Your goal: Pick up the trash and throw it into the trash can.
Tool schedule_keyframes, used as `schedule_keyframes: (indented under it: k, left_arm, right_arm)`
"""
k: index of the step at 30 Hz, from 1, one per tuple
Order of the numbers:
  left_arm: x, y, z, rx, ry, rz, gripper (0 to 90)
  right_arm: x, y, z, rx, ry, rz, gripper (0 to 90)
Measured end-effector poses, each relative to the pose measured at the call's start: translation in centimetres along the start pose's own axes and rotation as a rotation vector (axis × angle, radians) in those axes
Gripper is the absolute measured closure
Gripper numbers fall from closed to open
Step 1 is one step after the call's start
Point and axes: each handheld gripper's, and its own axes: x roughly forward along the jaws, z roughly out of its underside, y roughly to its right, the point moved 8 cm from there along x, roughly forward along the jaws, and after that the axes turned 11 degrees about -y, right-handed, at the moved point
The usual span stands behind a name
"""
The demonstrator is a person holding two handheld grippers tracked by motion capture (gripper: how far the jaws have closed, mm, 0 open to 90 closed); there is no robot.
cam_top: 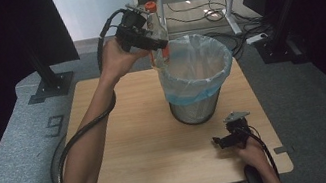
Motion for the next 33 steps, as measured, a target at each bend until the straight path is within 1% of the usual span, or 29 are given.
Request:
schedule_keyframes:
  k: [1,2,4,7,8,14,16,17,20,21,22,24,25,27,29,33]
  left_arm:
    - [0.5,0.1,-0.3,0.0,0.001,-0.002,28.3]
    - [0.5,0.1,-0.3,0.0,0.001,-0.002,28.2]
    - [1.2,0.3,-0.7,0.002,0.001,-0.003,28.3]
    - [2.2,0.5,-1.3,0.004,0.013,-0.001,28.3]
    - [2.2,0.5,-1.3,0.004,0.013,-0.001,28.3]
    - [3.9,0.6,-1.8,0.004,0.011,-0.005,28.3]
    - [4.7,0.5,-1.8,-0.001,0.008,-0.007,28.2]
    - [4.7,0.5,-1.8,-0.001,0.008,-0.007,28.3]
    - [5.6,0.5,-1.7,-0.002,0.003,-0.013,28.2]
    - [6.2,0.5,-1.6,-0.004,0.003,-0.011,28.3]
    - [6.2,0.5,-1.6,-0.004,0.003,-0.011,28.3]
    - [7.1,0.6,-1.3,-0.007,0.0,-0.006,28.2]
    - [7.1,0.6,-1.3,-0.007,0.0,-0.006,28.3]
    - [8.0,0.6,-1.0,-0.007,-0.012,-0.005,28.2]
    - [8.3,0.6,-0.8,-0.007,-0.015,-0.007,28.2]
    - [9.6,0.6,-0.2,-0.012,-0.025,-0.005,28.2]
  right_arm:
    - [0.0,0.0,0.0,-0.002,0.0,-0.003,0.0]
    - [0.0,0.0,0.0,-0.002,0.0,-0.003,0.0]
    - [0.0,0.0,0.0,-0.003,0.0,-0.003,0.0]
    - [0.0,-0.1,0.0,-0.003,0.0,-0.003,0.0]
    - [0.0,-0.1,0.0,-0.003,0.0,-0.003,0.0]
    - [0.0,-0.1,0.0,-0.005,0.0,-0.004,0.0]
    - [0.0,-0.1,0.0,-0.005,0.0,-0.004,0.0]
    - [0.0,-0.1,0.0,-0.005,0.0,-0.004,0.0]
    - [0.0,-0.1,0.0,-0.005,0.0,-0.004,0.0]
    - [0.0,-0.1,0.0,-0.006,0.0,-0.004,0.0]
    - [0.0,-0.1,0.0,-0.006,0.0,-0.004,0.0]
    - [0.0,-0.1,0.1,-0.008,-0.001,-0.004,0.0]
    - [0.0,-0.1,0.1,-0.008,-0.001,-0.004,0.0]
    - [-0.1,-0.1,0.1,-0.009,-0.002,-0.005,0.0]
    - [-0.1,-0.1,0.1,-0.009,-0.002,-0.005,0.0]
    - [-0.1,-0.2,0.1,-0.009,-0.002,-0.006,0.0]
